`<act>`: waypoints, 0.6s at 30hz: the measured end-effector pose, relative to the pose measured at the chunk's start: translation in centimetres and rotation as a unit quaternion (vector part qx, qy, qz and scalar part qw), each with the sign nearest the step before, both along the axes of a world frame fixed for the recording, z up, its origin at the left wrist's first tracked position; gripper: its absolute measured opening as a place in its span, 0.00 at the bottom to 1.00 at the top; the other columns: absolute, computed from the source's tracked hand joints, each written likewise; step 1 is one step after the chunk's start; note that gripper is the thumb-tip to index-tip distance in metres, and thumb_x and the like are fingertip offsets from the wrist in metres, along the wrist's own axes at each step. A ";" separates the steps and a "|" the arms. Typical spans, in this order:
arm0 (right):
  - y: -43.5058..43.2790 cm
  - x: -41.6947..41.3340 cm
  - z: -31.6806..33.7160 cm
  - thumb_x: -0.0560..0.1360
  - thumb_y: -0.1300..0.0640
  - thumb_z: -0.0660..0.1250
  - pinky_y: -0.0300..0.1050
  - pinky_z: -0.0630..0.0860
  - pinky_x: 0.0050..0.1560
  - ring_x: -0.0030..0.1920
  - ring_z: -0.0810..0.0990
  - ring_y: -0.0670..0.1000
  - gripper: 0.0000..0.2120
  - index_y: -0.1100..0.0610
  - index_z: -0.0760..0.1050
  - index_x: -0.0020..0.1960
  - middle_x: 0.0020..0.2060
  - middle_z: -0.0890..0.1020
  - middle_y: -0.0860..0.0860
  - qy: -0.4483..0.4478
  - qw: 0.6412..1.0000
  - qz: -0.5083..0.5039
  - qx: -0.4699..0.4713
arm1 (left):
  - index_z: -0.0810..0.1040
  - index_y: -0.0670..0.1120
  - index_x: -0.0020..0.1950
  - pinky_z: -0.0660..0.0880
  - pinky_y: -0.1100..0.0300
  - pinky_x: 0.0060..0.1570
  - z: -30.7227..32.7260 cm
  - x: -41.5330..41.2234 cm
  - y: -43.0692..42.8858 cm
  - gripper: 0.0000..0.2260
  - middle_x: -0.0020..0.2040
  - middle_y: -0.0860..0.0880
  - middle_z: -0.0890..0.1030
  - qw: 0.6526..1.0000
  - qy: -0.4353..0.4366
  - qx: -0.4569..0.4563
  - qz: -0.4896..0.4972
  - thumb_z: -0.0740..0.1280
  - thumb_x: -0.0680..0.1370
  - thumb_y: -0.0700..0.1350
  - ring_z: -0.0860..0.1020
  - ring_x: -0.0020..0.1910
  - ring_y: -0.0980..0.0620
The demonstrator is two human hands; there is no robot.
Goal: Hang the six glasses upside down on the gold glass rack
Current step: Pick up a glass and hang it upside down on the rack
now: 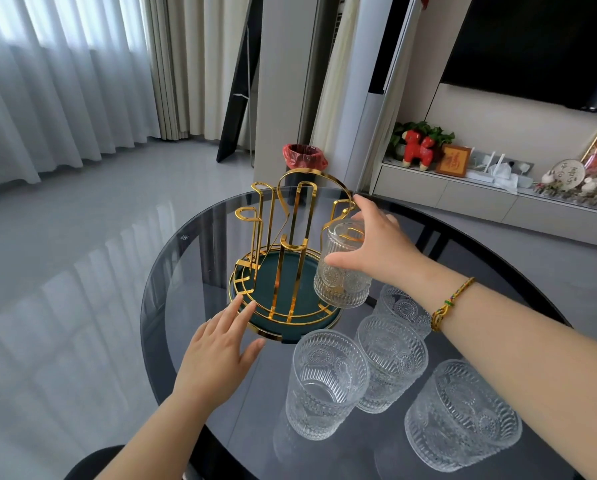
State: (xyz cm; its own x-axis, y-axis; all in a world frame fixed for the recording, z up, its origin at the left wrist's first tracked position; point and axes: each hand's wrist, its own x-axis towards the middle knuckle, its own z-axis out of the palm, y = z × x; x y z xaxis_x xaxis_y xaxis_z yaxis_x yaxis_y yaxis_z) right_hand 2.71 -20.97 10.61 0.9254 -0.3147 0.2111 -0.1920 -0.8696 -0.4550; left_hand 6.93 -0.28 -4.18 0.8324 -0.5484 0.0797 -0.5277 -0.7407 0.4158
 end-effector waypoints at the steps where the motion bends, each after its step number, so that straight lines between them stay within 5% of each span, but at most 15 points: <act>1: 0.0 -0.1 0.0 0.61 0.45 0.73 0.54 0.62 0.65 0.68 0.58 0.56 0.48 0.51 0.47 0.71 0.69 0.64 0.53 0.001 1.000 0.000 0.000 | 0.45 0.57 0.72 0.51 0.54 0.73 -0.1 0.0 0.0 0.28 0.76 0.54 0.46 1.000 0.000 0.001 0.000 0.47 0.74 0.62 0.51 0.75 0.51; 11: -0.5 -3.6 0.4 0.64 0.45 0.69 0.52 0.61 0.64 0.67 0.61 0.54 0.40 0.51 0.54 0.69 0.67 0.65 0.52 -0.032 0.998 -0.012 0.049 | 0.47 0.56 0.72 0.53 0.53 0.72 0.2 -0.2 0.2 0.26 0.76 0.52 0.48 1.000 -0.005 -0.010 -0.004 0.51 0.76 0.59 0.53 0.74 0.50; 18: -0.7 -12.8 -1.5 0.66 0.51 0.69 0.38 0.58 0.59 0.60 0.62 0.44 0.29 0.49 0.62 0.65 0.55 0.68 0.39 -0.136 0.985 -0.050 0.090 | 0.50 0.54 0.72 0.54 0.52 0.72 0.8 -1.5 0.4 0.26 0.76 0.51 0.53 1.000 -0.013 -0.005 -0.009 0.54 0.77 0.56 0.55 0.74 0.49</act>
State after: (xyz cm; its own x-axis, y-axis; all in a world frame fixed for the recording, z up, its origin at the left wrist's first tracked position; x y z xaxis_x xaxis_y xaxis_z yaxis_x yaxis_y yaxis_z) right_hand -10.10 -21.68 9.08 0.8045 -0.4573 0.3790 -0.1228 -0.7524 -0.6472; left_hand 5.40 0.14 -3.38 0.8205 -0.5617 0.1067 -0.5512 -0.7276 0.4083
